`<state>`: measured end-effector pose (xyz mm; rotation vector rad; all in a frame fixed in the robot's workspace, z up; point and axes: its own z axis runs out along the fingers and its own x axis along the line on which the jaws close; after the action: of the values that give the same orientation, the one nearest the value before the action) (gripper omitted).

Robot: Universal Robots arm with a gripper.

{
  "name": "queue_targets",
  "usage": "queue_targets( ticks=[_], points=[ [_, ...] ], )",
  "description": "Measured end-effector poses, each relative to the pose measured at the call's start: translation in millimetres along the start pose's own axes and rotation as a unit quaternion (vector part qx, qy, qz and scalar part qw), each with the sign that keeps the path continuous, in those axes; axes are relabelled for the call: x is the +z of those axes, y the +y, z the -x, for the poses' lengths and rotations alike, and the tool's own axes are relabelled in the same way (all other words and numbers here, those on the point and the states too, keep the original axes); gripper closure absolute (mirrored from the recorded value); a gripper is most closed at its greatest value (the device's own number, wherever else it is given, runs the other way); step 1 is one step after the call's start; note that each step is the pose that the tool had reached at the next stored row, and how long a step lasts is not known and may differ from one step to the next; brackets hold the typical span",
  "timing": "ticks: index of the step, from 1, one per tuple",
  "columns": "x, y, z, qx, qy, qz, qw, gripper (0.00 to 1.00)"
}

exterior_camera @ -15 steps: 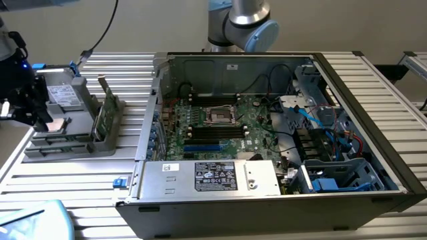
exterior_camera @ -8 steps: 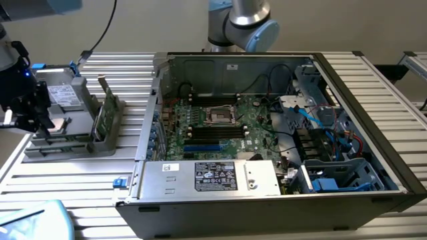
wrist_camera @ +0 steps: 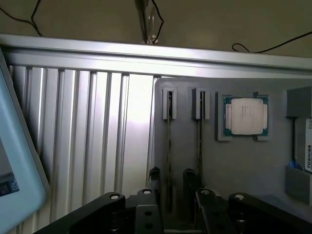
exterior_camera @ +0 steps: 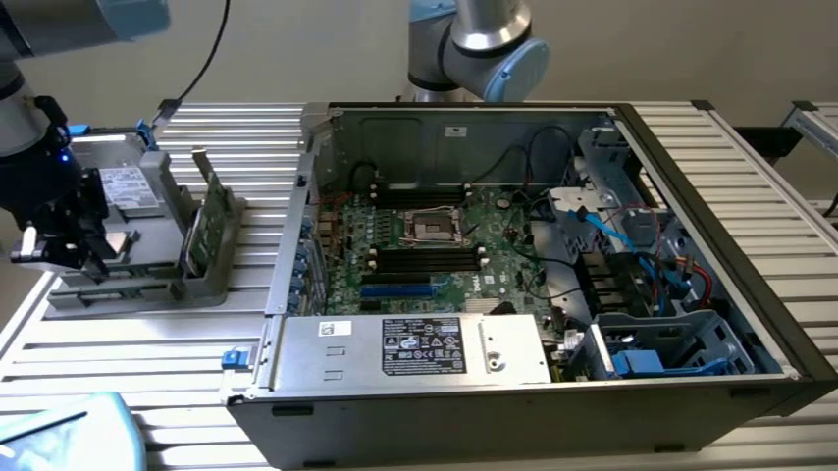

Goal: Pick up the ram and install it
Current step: 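Pick up the ram and move it above insertion slot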

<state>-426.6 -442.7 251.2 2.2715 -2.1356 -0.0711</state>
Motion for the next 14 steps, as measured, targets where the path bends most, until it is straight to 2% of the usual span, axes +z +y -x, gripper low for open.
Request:
queue_targets(
  ticks=[14],
  points=[
    [25.3,-1.2,-2.1,-0.005,0.0002,0.0001,1.0000,0.67]
  ],
)
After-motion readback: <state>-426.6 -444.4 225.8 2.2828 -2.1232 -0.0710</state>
